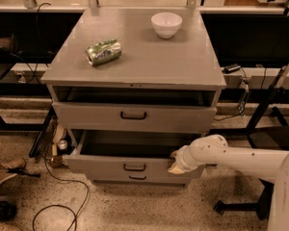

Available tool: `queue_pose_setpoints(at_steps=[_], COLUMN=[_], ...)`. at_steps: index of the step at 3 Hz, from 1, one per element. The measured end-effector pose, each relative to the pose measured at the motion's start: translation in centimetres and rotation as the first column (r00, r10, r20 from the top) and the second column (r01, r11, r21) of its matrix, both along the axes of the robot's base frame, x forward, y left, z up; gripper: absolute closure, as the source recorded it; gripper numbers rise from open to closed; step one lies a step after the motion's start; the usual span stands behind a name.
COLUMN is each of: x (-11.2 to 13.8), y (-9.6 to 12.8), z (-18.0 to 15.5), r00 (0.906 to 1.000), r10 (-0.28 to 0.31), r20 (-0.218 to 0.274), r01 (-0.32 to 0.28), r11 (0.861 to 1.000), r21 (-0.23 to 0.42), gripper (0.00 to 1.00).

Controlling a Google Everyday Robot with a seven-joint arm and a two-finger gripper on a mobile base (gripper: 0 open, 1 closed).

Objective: Open middle drawer

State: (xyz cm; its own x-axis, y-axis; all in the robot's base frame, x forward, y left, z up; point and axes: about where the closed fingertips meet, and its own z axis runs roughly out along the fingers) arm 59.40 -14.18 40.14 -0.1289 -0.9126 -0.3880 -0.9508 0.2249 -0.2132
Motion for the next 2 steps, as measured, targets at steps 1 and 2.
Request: queue_pose_setpoints(at_steps=[1,2], x=[0.00,0.00], y=[0.00,0.00], z=[0.00,0.00], r00=[1.0000,1.0000], r10=[0.000,0.000], r20=[0.000,0.000], r01=[0.000,0.000], r11=[1.000,1.000], r21=[0.000,0.000], gripper=[0.81,0.58])
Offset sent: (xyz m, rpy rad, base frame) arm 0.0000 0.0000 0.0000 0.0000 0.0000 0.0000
